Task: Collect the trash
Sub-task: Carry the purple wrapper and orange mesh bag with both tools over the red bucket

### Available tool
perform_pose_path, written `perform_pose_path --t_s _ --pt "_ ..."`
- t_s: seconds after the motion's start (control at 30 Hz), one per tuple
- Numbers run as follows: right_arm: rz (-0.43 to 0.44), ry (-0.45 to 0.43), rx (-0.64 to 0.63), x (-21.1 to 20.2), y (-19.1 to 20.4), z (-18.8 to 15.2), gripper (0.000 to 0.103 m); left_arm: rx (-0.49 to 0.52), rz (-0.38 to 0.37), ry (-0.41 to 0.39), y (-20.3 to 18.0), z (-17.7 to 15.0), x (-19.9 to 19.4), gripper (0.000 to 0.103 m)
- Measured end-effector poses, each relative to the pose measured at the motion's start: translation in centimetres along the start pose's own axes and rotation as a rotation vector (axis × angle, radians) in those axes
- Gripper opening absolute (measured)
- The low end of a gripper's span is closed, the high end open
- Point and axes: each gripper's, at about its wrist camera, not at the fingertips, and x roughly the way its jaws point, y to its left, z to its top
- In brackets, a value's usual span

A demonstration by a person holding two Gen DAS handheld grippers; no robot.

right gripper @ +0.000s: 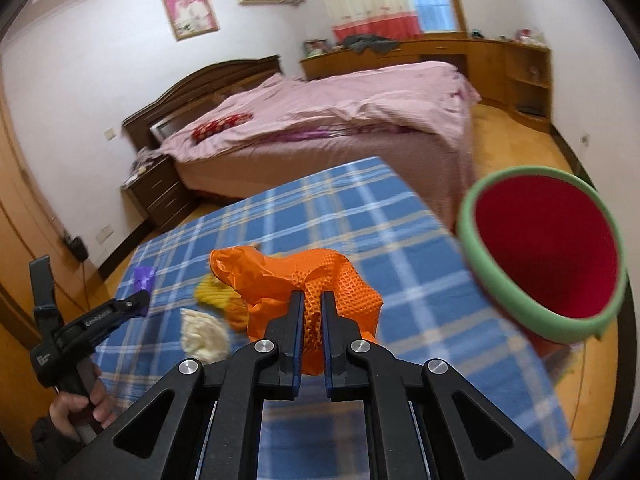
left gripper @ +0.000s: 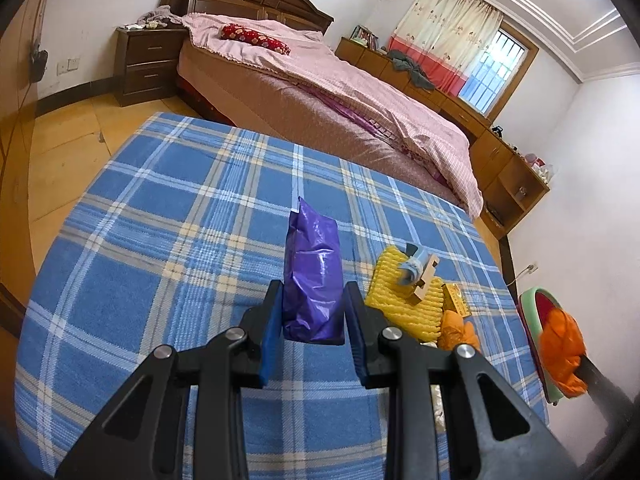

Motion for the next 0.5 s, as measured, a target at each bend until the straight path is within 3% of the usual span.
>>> perform_pose_path --t_s 0.27,0.5 --pt "-0.084 -0.041 0.124 -2.8 -6.5 -0.7 0.008 0.031 -0.008 -0.010 -1.0 0.0 0.0 0.030" --pt "-0.110 -0.092 0.208 -4.9 -10.8 -0.9 0.007 0.091 -0.028 -0.013 -4.2 -0.1 -1.6 0.030"
